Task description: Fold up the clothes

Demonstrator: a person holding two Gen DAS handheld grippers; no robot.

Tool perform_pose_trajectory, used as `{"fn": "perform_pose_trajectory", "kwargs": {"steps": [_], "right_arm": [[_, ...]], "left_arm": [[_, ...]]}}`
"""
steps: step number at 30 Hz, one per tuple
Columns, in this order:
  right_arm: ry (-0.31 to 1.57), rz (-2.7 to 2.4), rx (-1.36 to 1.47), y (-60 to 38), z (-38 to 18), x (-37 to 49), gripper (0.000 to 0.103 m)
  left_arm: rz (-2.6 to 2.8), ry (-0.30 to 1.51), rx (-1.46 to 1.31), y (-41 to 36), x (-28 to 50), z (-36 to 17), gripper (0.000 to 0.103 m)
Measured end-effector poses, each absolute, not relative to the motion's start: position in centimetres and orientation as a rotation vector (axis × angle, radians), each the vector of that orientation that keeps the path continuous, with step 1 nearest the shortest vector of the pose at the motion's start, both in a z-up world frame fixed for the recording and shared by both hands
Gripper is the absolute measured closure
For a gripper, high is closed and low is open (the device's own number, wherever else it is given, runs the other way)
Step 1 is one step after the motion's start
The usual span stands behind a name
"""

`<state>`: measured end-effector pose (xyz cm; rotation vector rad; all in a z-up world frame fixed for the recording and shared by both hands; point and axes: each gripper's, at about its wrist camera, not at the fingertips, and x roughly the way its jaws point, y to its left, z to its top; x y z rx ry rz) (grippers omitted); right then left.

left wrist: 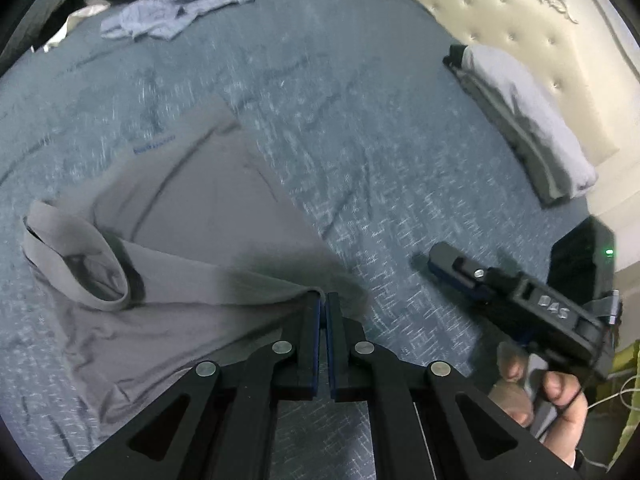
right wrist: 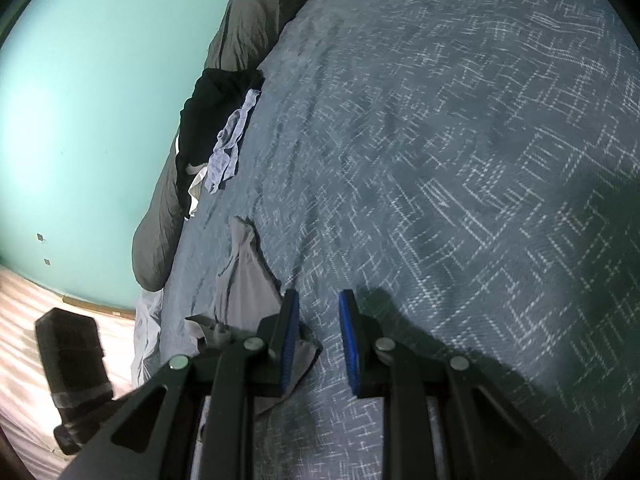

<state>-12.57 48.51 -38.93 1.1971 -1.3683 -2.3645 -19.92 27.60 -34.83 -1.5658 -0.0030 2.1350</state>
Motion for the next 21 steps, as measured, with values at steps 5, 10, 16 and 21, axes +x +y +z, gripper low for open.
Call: {"fn": "perform_pose_trajectory", "kwargs": {"steps": [5,10,16,21], "right_arm": [[-1.307,-2.342,1.187,47.4,-38.4,-13.1,0.083],[-1.22,-2.321,1.173,45.7,-37.7,-13.7,0.076],[-1.125,-2.279,1.193,43.3,-37.5,-14.3,0.071],[-1.06,-2.248,1.215,41.6,-37.6,-14.8,0.069]], "left_arm": [[2.151,-0.044,-1.571,25.3,-19.7,-33.7,0.091],[2.247,-0.094,-1.538,21.2,-20.1,-31.1,0.065],[2.363,-0.157,-1.535,15.5,-21.3,-29.6,0.061],[2.443,-0.156,-1.565,11.6,-22.2,-30.0,0.06]]}}
